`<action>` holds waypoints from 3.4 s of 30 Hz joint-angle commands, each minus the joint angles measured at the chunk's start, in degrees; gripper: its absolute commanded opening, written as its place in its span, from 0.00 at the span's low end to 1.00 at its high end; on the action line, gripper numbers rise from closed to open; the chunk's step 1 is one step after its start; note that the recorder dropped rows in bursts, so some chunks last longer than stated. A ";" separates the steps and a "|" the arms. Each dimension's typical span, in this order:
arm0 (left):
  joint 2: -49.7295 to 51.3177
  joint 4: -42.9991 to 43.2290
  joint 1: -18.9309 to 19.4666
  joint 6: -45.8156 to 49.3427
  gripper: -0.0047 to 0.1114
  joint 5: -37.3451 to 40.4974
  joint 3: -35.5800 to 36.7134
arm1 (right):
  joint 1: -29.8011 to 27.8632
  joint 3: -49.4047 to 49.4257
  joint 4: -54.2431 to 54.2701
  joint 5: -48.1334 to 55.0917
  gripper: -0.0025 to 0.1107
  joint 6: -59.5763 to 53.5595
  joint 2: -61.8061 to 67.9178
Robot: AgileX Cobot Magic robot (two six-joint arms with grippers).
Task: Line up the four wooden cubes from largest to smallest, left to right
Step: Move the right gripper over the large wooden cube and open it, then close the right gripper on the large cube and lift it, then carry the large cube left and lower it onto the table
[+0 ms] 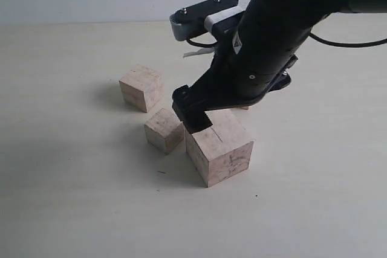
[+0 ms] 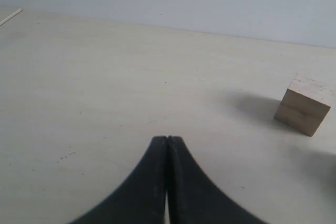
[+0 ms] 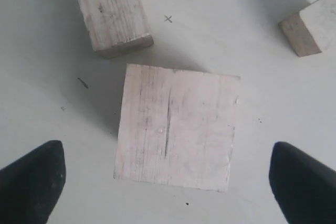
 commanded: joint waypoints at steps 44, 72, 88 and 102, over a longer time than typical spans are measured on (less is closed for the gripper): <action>-0.37 0.25 0.13 0.11 0.04 -0.57 0.19 | 0.09 -22.09 -6.72 2.10 0.02 -14.13 6.70; -0.37 0.25 0.13 0.11 0.04 -0.57 0.19 | -0.02 -23.19 46.02 -14.46 0.02 -106.00 26.96; -0.37 0.25 0.13 0.25 0.04 -0.57 0.19 | -4.33 -23.19 46.87 -21.87 0.02 -103.62 30.06; -0.37 0.25 0.13 0.25 0.04 -0.57 0.19 | -8.91 -23.19 53.52 -11.71 0.02 -104.09 30.29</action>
